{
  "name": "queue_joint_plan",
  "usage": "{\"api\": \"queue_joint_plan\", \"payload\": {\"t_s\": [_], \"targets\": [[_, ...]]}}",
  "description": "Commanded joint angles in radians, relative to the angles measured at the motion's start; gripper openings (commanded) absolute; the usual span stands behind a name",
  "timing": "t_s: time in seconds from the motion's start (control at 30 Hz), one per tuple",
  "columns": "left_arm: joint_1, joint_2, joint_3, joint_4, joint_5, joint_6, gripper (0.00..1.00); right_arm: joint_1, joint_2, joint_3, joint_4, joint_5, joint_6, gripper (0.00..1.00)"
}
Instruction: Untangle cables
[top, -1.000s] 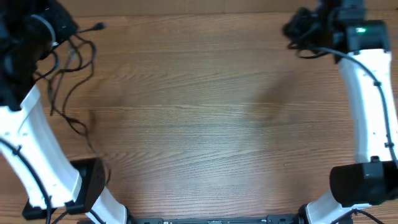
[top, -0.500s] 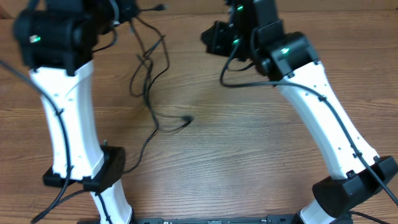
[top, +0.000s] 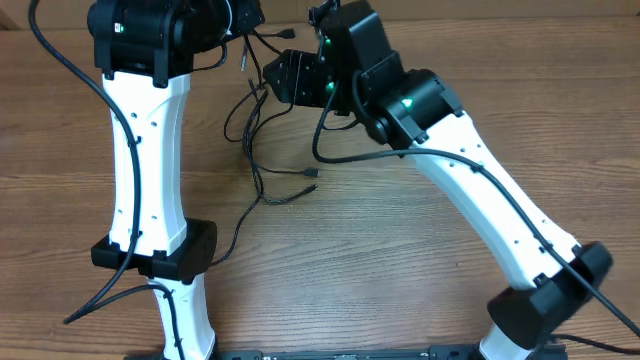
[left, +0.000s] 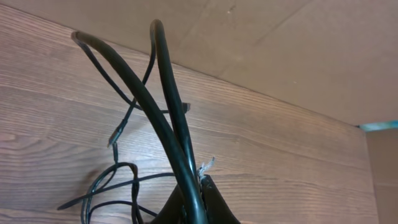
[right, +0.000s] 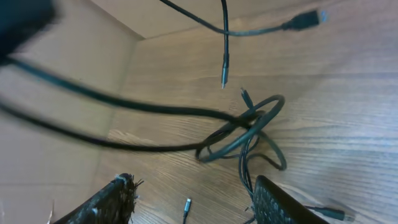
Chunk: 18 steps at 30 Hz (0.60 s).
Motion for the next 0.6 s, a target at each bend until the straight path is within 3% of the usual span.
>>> {"api": "queue_joint_plan", "payload": {"t_s": [0.0,0.13,0.2,0.33,0.37,0.57], "targets": [[-0.006,-0.011,0.008,0.010,0.040,-0.012,0.04,0.003,0.077,0.007,0.012,0.003,0.052,0.59],[-0.007,-0.011,0.008,0.010,0.041,-0.013,0.04,0.010,0.132,0.007,0.039,-0.024,0.066,0.59],[-0.007,-0.011,0.008,0.006,0.042,-0.013,0.04,0.018,0.154,0.007,0.059,-0.023,0.066,0.54],[-0.007,-0.011,0.008,-0.005,0.061,-0.012,0.04,0.035,0.201,0.007,0.117,-0.023,0.066,0.25],[-0.007,-0.011,0.008,-0.005,0.064,-0.011,0.04,0.039,0.211,0.007,0.132,-0.023,0.068,0.04],[-0.007,-0.011,0.008,-0.015,0.063,0.008,0.04,0.045,0.227,0.008,0.169,-0.023,0.073,0.04]]}}
